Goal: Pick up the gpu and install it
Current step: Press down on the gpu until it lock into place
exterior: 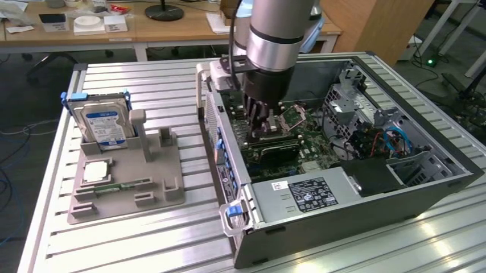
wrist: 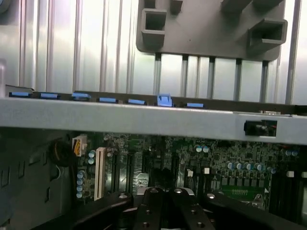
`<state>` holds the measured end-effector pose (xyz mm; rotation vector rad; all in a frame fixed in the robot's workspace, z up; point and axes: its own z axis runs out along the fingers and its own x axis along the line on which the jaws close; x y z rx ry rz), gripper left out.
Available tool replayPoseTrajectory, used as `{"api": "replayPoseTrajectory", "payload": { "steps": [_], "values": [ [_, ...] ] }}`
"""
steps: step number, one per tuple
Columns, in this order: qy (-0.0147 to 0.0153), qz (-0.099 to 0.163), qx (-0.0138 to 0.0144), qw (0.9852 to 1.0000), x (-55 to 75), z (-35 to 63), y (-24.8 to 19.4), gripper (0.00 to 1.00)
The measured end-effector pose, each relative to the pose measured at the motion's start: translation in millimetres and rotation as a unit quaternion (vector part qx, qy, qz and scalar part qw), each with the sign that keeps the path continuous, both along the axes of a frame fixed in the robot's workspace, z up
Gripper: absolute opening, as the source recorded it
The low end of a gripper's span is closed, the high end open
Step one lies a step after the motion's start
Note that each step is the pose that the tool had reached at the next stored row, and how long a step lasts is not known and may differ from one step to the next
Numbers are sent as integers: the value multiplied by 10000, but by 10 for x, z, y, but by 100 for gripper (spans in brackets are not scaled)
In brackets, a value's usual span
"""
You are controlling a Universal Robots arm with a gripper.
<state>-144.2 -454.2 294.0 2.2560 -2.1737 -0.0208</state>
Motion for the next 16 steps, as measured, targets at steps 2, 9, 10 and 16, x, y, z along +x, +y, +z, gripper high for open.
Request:
{"api": "replayPoseTrajectory", "payload": {
  "steps": [2, 9, 10, 16],
  "values": [
    [0, 2, 1, 10000, 51, -6, 0, 11],
    [-1, 9, 1, 10000, 222, -21, 0, 11],
    [-1, 10, 1, 10000, 244, -23, 0, 11],
    [0, 12, 0, 10000, 309, -72, 0, 11]
  ]
}}
